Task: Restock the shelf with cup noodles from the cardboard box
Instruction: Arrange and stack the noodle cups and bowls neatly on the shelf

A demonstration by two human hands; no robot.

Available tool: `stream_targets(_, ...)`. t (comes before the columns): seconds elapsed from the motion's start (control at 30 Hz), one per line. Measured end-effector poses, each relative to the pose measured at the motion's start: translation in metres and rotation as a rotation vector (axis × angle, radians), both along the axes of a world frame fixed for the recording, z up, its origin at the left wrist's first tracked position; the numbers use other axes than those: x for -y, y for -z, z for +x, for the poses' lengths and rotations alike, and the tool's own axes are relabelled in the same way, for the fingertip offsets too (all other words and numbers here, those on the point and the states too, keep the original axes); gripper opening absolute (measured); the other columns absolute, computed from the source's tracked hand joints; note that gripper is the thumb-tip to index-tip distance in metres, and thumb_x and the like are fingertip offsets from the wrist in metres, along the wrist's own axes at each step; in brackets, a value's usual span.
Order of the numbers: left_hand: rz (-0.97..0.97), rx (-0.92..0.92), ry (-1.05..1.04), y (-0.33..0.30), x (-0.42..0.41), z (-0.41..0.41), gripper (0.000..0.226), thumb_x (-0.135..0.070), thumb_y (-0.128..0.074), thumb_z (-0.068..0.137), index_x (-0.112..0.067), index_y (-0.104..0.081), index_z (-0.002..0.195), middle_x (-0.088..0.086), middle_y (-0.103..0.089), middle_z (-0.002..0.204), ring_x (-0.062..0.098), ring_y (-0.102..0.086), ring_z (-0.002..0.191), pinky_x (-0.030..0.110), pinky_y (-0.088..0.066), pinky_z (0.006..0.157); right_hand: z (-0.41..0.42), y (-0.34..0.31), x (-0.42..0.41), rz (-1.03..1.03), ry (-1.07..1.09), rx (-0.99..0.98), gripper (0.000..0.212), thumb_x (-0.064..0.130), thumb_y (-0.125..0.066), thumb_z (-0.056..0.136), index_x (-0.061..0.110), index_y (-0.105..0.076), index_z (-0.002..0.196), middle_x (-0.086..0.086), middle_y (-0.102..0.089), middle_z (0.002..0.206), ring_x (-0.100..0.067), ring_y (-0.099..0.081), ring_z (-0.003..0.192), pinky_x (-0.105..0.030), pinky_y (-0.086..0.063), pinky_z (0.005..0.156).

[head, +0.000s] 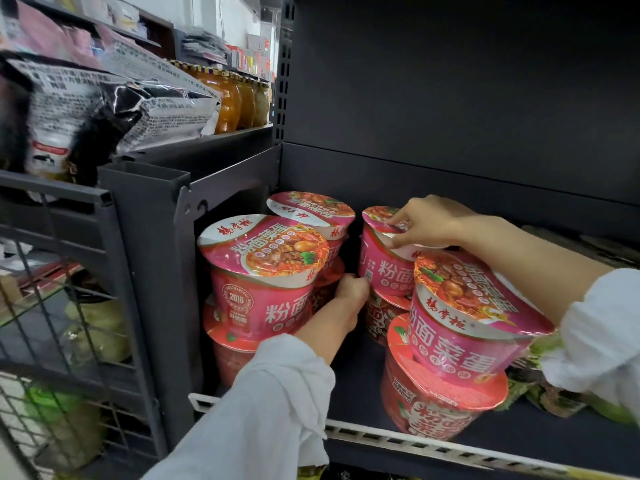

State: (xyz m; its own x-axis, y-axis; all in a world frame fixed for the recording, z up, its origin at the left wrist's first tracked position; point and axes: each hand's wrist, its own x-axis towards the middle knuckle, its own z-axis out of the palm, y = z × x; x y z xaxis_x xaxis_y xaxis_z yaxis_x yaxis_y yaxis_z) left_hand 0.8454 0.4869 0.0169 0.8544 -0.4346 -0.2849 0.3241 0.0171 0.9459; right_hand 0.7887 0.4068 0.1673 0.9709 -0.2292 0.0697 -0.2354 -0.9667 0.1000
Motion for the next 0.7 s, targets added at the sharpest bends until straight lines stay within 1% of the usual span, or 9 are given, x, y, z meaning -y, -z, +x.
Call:
stream_targets(0.07, -0.086, -0.017, 0.123, -0.004, -0.003, -0.004, 0.033, -0.009, -0.041, 0.094, -0.007, -0.05, 0.125, 0.001, -0.056, 0.115, 0.014, -0.054, 0.1, 0.02, -0.037, 0.077, -0.005, -0.005, 0.008, 0.051, 0.021, -0.05, 0.056, 0.045, -0.064, 0.084, 0.023, -0.053, 0.134, -0.002, -0.054, 0.136, -0.022, -0.055, 0.118, -0.027, -0.042, 0.083)
stream_targets(0.13, -0.106, 0.0, 0.206, -0.001, -0.005, -0.004, 0.037, -0.008, -0.049, 0.085, -0.01, -0.051, 0.122, -0.001, -0.057, 0.111, 0.009, -0.053, 0.089, 0.02, -0.04, 0.07, -0.009, -0.005, 0.013, 0.043, 0.04, -0.076, 0.052, 0.039, -0.063, 0.086, 0.021, -0.053, 0.134, -0.003, -0.051, 0.14, -0.023, -0.053, 0.121, -0.027, -0.041, 0.088)
stream_targets(0.2, -0.054, 0.064, 0.267, 0.006, -0.003, -0.002, 0.077, -0.014, -0.065, 0.064, -0.012, -0.038, 0.137, 0.003, -0.057, 0.125, 0.017, -0.055, 0.106, 0.031, -0.046, 0.09, -0.012, -0.005, 0.015, -0.014, 0.05, -0.071, 0.05, 0.035, -0.063, 0.087, 0.022, -0.053, 0.134, -0.003, -0.052, 0.139, -0.024, -0.055, 0.119, -0.029, -0.044, 0.088)
stream_targets(0.23, -0.016, 0.107, 0.285, 0.008, -0.001, -0.003, 0.095, -0.016, -0.07, 0.057, -0.016, -0.029, 0.142, 0.005, -0.055, 0.129, 0.02, -0.053, 0.114, 0.037, -0.043, 0.1, -0.013, -0.005, 0.015, -0.039, 0.05, -0.064, 0.05, 0.034, -0.063, 0.086, 0.023, -0.053, 0.133, -0.003, -0.053, 0.138, -0.024, -0.056, 0.116, -0.031, -0.046, 0.087)
stream_targets(0.3, 0.025, 0.174, 0.31, 0.01, 0.001, -0.003, 0.117, -0.021, -0.083, 0.049, -0.021, -0.018, 0.147, 0.003, -0.052, 0.134, 0.02, -0.049, 0.122, 0.039, -0.038, 0.107, -0.014, -0.004, 0.015, -0.062, 0.045, -0.048, 0.049, 0.037, -0.065, 0.084, 0.026, -0.055, 0.131, -0.003, -0.055, 0.135, -0.024, -0.058, 0.113, -0.032, -0.047, 0.084)
stream_targets(0.33, 0.032, 0.196, 0.318, 0.01, 0.001, -0.002, 0.119, -0.02, -0.087, 0.05, -0.02, -0.017, 0.147, 0.003, -0.051, 0.135, 0.018, -0.049, 0.122, 0.036, -0.039, 0.106, -0.015, -0.004, 0.016, -0.057, 0.043, -0.039, 0.049, 0.039, -0.065, 0.083, 0.027, -0.056, 0.13, -0.003, -0.055, 0.135, -0.024, -0.058, 0.113, -0.032, -0.047, 0.084)
stream_targets(0.43, 0.031, 0.262, 0.285, 0.011, -0.003, -0.004, 0.099, -0.013, -0.083, 0.068, -0.015, -0.021, 0.145, 0.004, -0.049, 0.138, 0.012, -0.048, 0.117, 0.025, -0.038, 0.091, -0.015, -0.001, 0.019, 0.041, 0.035, -0.052, 0.053, 0.042, -0.064, 0.085, 0.025, -0.052, 0.134, -0.004, -0.052, 0.138, -0.023, -0.056, 0.117, -0.029, -0.044, 0.085)
stream_targets(0.57, 0.023, 0.294, 0.184, 0.014, -0.003, -0.017, 0.095, -0.013, -0.082, 0.07, -0.015, -0.022, 0.144, 0.004, -0.049, 0.137, 0.013, -0.048, 0.118, 0.023, -0.037, 0.09, -0.015, 0.001, 0.015, 0.087, 0.005, -0.03, 0.054, 0.04, -0.063, 0.086, 0.022, -0.051, 0.135, -0.005, -0.052, 0.139, -0.023, -0.056, 0.118, -0.026, -0.042, 0.083)
stream_targets(0.7, -0.01, 0.297, 0.066, 0.018, 0.0, -0.024, 0.093, -0.014, -0.085, 0.065, -0.015, -0.027, 0.138, 0.003, -0.051, 0.132, 0.011, -0.05, 0.113, 0.025, -0.041, 0.091, -0.012, 0.003, -0.002, -0.011, 0.005, 0.046, 0.044, 0.039, -0.064, 0.085, 0.018, -0.062, 0.124, -0.006, -0.064, 0.12, -0.024, -0.063, 0.1, -0.028, -0.048, 0.071)
